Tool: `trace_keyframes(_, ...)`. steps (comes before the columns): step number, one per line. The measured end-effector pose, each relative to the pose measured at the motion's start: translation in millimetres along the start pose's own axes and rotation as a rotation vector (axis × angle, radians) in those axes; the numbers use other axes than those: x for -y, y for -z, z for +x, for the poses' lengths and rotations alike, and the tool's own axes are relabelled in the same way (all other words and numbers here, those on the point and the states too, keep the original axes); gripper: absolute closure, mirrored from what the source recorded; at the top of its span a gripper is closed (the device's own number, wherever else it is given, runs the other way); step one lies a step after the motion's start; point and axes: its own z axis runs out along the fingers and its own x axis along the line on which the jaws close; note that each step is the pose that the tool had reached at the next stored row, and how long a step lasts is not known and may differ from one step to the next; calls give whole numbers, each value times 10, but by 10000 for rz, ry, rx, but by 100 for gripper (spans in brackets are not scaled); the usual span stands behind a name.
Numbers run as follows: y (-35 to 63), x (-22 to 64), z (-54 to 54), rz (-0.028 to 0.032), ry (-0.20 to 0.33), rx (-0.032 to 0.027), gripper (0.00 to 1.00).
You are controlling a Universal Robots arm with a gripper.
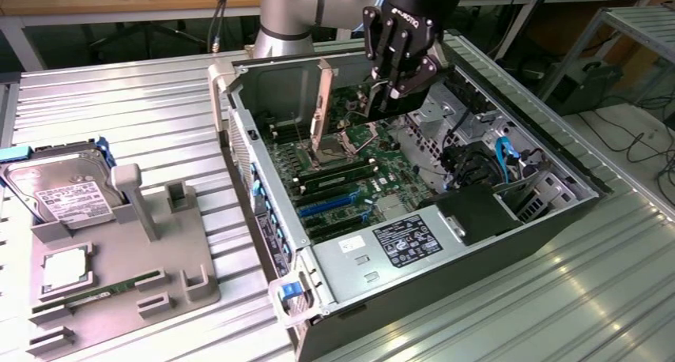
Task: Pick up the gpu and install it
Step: 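Insert the gpu into the slot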
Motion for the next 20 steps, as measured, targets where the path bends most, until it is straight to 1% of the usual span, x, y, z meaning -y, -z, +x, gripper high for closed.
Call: trace_keyframes(20,-95,4,-1,0,55,-3,73)
